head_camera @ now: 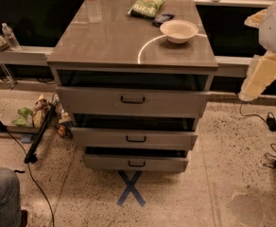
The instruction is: Move paper bowl near water bottle
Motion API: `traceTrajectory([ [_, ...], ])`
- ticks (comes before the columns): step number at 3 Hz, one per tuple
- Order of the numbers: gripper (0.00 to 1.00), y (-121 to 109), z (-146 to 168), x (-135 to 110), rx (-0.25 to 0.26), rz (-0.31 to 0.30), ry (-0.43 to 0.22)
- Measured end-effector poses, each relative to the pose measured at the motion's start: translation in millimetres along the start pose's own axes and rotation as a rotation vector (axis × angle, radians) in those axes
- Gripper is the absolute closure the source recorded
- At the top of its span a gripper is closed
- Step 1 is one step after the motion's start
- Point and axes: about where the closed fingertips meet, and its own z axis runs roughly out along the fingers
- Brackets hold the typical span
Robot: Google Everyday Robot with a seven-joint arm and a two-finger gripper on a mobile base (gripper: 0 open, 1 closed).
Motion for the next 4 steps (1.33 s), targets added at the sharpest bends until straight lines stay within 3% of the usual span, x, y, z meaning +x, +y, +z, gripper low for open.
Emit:
traceTrajectory([
  [1,0.00,-38,27,19,0.118,-0.046,-0.055],
  [2,0.00,-59,28,15,0.198,-0.071,-0.078],
  [3,0.00,-63,36,13,0.202,-0.075,-0.089],
  [4,0.00,-95,54,7,0.280,-0.156,-0.136],
])
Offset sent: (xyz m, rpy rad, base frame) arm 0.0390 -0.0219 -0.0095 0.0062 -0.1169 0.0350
